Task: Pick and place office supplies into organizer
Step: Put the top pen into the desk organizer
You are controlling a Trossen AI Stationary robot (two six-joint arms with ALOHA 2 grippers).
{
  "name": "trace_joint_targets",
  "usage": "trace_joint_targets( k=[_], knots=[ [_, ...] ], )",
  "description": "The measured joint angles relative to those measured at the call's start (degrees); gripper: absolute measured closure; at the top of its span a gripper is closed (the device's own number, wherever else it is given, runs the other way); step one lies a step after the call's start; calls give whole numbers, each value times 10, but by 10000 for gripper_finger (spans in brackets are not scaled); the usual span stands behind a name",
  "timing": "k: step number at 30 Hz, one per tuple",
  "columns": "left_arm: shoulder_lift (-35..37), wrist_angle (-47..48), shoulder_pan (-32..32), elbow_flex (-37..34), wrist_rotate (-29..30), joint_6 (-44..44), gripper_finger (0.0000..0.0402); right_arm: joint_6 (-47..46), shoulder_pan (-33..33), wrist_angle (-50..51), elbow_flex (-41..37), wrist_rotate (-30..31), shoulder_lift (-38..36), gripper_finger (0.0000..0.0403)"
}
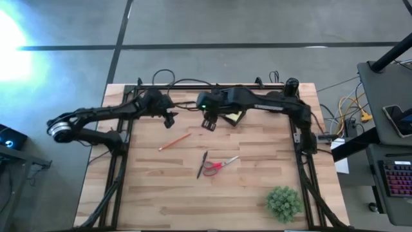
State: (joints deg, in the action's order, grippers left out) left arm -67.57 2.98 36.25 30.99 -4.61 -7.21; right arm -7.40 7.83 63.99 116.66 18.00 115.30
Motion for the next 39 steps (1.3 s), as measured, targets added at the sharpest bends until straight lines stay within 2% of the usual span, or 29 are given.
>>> trace_joint_targets(
  k=[3, 7, 10, 14, 20, 28, 39],
  knots=[
    [-47, -10, 17, 18, -16, -52, 213, -37, -6, 1, -11, 0, -56, 226],
    [-103, -26, 50, 42, -34, -59, 225, -101, -11, 2, -46, 24, -140, 226],
    [-129, -26, 66, 60, -58, -97, 234, -143, -21, 6, -86, 34, -204, 226],
    [-166, -24, 88, 80, -62, -129, 237, -202, -29, 6, -152, 49, -286, 227],
    [-221, 52, 135, 119, -75, -136, 237, -269, -35, 2, -249, 76, -378, 227],
    [-261, 98, 153, 174, -86, -187, 237, -301, -35, -8, -324, 76, -411, 227],
    [-354, 233, 158, 279, -98, -233, 237, -292, -34, -24, -331, 76, -406, 227]
  ],
)
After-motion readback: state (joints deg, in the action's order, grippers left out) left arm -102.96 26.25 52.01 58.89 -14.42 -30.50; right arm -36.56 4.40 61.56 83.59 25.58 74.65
